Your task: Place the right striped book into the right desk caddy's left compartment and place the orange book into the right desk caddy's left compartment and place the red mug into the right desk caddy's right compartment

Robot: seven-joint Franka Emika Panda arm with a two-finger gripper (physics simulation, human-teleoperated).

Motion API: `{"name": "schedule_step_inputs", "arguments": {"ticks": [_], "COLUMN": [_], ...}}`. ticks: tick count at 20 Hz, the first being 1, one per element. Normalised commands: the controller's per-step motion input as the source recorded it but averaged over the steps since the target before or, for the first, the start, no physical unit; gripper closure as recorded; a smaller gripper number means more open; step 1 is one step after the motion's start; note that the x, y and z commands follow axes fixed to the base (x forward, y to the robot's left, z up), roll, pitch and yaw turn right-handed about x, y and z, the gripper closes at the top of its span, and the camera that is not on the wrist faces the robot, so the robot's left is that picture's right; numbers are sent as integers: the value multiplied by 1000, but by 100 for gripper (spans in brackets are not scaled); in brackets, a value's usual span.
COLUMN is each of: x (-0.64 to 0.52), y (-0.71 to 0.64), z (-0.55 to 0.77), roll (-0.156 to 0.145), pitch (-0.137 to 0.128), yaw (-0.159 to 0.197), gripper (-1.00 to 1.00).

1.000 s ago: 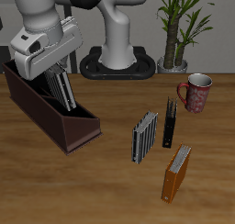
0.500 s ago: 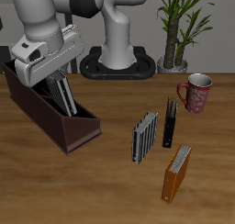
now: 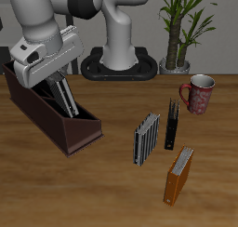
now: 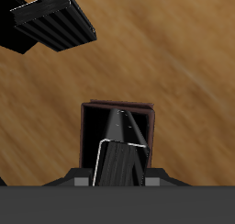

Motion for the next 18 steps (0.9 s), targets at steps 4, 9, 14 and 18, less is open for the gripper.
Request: {"name": "schedule_step_inputs", "arguments": {"ticks": [4, 9, 14, 18], "x": [-146, -155, -149, -186], "y": [-67, -103, -66, -41], "z": [53, 59, 61, 143], "roll": [4, -8, -5, 4], "pitch": [-11, -16, -6, -6], "yaw": [-22, -7, -20, -35], "gripper": [100, 100, 100, 100]}}
